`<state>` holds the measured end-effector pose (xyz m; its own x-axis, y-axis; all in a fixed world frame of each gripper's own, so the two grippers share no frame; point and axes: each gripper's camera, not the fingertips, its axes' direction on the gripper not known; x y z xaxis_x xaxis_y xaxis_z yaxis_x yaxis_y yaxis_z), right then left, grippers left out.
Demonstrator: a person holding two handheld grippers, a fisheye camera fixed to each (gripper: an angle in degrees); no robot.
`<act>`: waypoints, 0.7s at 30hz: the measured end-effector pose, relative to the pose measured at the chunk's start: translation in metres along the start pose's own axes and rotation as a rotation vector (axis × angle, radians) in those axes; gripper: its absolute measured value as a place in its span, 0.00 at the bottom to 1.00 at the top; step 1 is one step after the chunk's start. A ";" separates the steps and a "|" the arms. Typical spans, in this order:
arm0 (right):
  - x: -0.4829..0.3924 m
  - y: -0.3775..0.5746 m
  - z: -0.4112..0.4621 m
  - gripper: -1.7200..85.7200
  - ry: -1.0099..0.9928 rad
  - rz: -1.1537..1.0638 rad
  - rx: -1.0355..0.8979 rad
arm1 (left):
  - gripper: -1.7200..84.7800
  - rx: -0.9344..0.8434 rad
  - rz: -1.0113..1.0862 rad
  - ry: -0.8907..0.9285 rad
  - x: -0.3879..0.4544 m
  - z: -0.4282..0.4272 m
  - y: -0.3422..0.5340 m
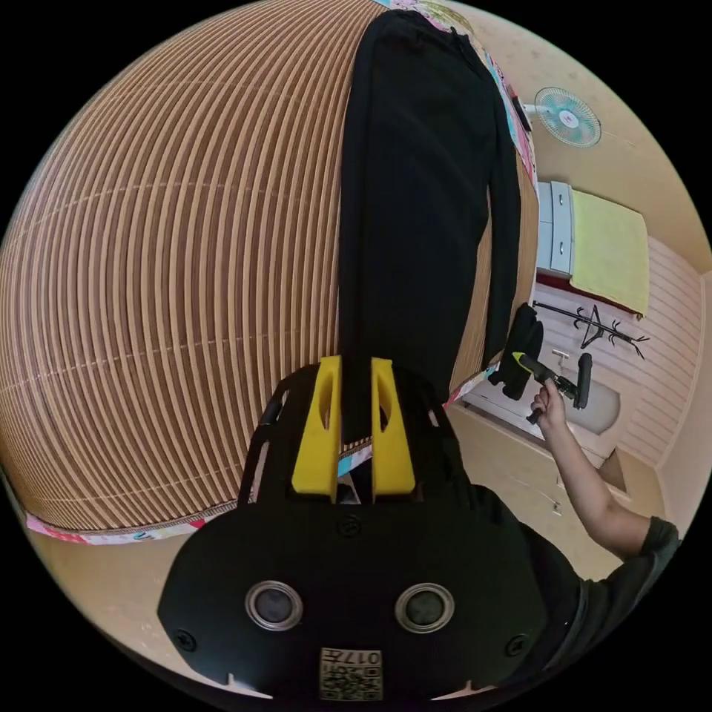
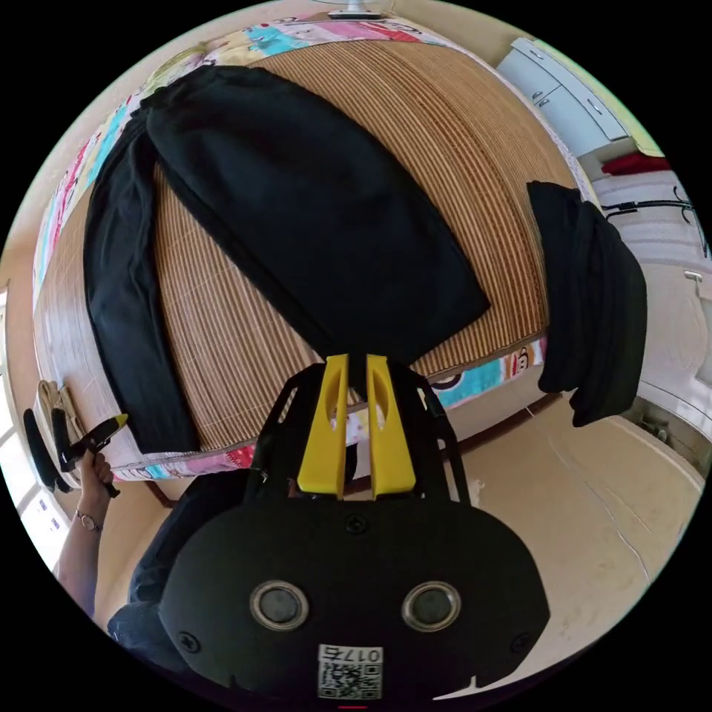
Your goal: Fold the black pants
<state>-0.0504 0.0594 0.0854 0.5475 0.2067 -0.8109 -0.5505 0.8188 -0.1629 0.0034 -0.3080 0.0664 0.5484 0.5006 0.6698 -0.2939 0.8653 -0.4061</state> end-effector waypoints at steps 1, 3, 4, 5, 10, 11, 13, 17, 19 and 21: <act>-0.019 0.007 0.010 0.08 -0.020 -0.027 -0.023 | 0.04 -0.038 0.032 0.027 0.000 0.000 -0.002; -0.042 0.019 0.020 0.07 -0.030 -0.067 -0.041 | 0.02 -0.106 0.147 0.105 0.003 -0.006 0.002; -0.053 0.027 0.023 0.06 -0.041 -0.087 -0.043 | 0.02 -0.094 0.251 0.216 0.006 -0.021 0.014; -0.060 0.035 0.024 0.06 -0.063 -0.104 -0.038 | 0.02 -0.072 0.291 0.297 0.005 -0.032 0.023; -0.062 0.064 0.028 0.04 -0.185 -0.117 -0.043 | 0.01 0.283 0.295 0.629 -0.053 -0.132 0.131; -0.056 0.070 0.032 0.04 -0.192 -0.094 -0.052 | 0.01 0.304 0.254 0.597 -0.064 -0.134 0.141; -0.046 0.077 0.040 0.03 -0.204 -0.048 -0.072 | 0.01 0.321 0.038 0.455 -0.120 -0.120 0.169; -0.023 0.094 0.049 0.03 -0.250 0.045 -0.089 | 0.01 0.245 -0.210 0.417 -0.179 -0.078 0.192; -0.016 0.101 0.050 0.03 -0.271 0.056 -0.089 | 0.01 0.121 -0.230 0.222 -0.178 -0.066 0.201; -0.010 0.108 0.050 0.03 -0.262 0.050 -0.083 | 0.02 0.087 -0.149 0.116 -0.166 -0.062 0.209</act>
<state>-0.0838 0.1724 0.1044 0.6569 0.3856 -0.6479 -0.6245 0.7597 -0.1810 -0.1008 -0.2117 -0.1683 0.6763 0.3645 0.6401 -0.2661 0.9312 -0.2490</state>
